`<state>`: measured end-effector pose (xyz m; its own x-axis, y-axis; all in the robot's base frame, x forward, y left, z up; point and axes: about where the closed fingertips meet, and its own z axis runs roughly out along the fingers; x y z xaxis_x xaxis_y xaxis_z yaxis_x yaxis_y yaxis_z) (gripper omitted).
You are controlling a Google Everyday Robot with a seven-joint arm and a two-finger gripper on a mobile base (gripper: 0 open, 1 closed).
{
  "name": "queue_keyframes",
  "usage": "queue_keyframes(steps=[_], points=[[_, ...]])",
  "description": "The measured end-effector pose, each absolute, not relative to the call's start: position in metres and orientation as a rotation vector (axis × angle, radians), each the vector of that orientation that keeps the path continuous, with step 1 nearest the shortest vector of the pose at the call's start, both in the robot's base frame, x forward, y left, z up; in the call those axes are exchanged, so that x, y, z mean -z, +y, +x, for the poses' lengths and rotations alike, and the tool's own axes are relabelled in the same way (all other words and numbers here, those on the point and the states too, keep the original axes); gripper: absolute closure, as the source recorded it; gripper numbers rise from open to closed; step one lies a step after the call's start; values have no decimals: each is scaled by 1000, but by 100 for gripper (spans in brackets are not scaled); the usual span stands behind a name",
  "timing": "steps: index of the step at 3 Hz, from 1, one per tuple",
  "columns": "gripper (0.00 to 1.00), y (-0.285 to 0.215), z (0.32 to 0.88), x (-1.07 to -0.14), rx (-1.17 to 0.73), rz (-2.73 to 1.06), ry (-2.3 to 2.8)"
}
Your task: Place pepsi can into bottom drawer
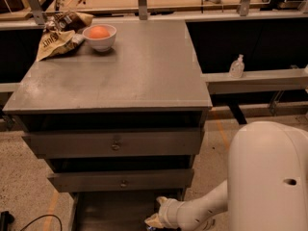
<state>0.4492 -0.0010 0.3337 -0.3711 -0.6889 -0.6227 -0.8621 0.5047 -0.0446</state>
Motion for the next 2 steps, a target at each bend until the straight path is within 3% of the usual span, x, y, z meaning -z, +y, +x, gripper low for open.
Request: queue_keyframes(steps=[2], points=[[88,-19,444,-342,-343,-1225,2206]])
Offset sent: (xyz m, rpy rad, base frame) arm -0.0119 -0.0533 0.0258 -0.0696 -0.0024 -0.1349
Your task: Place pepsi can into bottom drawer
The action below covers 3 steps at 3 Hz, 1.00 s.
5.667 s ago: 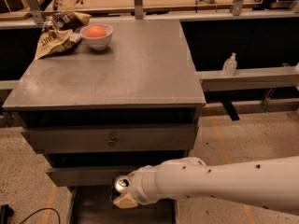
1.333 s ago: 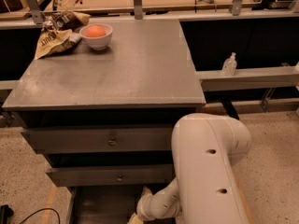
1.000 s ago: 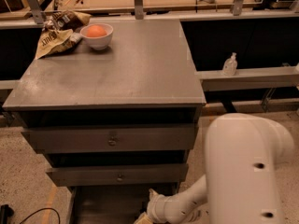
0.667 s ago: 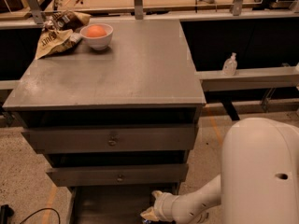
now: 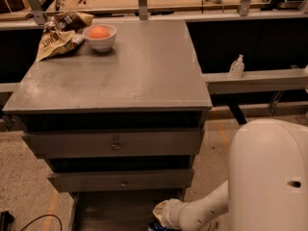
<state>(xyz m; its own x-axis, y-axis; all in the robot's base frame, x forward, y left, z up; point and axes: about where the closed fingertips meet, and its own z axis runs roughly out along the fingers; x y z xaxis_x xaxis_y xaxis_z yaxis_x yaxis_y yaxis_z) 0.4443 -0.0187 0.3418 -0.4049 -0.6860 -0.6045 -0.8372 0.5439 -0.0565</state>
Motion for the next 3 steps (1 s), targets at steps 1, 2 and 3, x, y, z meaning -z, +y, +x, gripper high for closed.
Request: queue_keyframes(steps=[1,2,3], points=[[100,-50,434,-375,-239,-1167,2240],[100,-48,425,-429,-104,-1229,2149],[84,-58,419,-457,-17,-1236,2118]])
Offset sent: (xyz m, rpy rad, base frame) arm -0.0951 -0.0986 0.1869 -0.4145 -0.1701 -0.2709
